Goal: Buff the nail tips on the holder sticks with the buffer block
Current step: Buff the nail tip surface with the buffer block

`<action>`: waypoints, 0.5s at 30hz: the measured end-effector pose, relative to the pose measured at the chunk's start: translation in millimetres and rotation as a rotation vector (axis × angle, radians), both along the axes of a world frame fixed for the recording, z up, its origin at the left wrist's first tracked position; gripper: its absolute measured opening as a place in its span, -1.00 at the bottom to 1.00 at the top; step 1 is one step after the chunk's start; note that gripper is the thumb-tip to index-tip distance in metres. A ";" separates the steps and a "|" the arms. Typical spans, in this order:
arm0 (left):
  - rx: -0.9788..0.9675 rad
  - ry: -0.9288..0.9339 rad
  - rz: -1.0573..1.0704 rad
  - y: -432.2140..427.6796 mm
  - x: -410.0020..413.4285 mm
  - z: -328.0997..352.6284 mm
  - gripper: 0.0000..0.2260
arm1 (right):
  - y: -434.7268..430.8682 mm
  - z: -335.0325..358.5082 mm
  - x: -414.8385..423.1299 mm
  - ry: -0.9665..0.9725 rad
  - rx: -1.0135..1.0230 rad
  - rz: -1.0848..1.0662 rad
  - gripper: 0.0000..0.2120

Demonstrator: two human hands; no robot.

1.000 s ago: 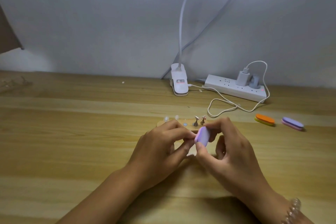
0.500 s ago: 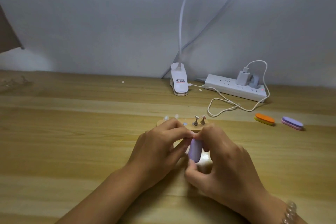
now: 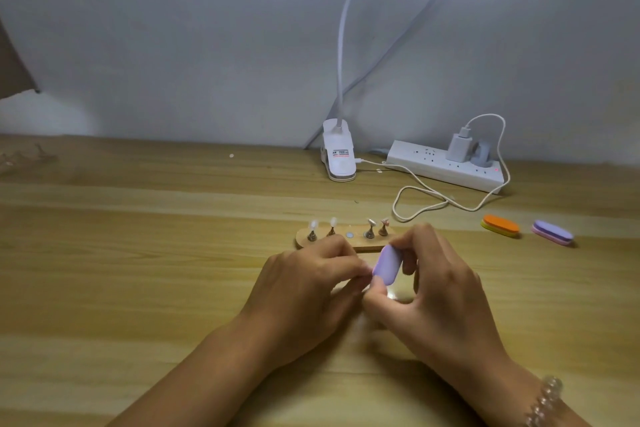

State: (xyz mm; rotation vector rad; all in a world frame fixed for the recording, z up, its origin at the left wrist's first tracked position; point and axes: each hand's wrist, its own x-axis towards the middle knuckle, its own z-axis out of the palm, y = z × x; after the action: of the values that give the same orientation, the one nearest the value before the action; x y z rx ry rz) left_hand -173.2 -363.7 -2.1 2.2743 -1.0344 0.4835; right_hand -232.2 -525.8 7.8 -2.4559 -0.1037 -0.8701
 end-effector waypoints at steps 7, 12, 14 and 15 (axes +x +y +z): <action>-0.293 0.092 0.055 2.1 8.9 -3.8 -0.92 | 5.9 -2.0 -4.9 0.041 -0.122 0.099 -0.72; -0.155 0.095 0.017 0.5 5.0 -3.6 -0.88 | -7.5 1.1 1.3 0.002 0.204 0.056 -0.73; -0.127 0.103 0.005 1.2 5.0 -3.0 -0.89 | -6.3 0.2 1.8 0.020 0.177 0.114 -0.73; -0.122 0.107 0.004 2.3 5.5 -2.6 -0.87 | -3.4 -0.7 0.8 0.034 0.115 0.153 -0.73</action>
State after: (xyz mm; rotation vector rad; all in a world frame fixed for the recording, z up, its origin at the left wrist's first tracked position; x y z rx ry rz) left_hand -167.7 -361.4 -4.7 2.1705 -0.9221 0.4104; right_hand -231.4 -529.2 7.1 -2.3208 -0.2204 -0.7467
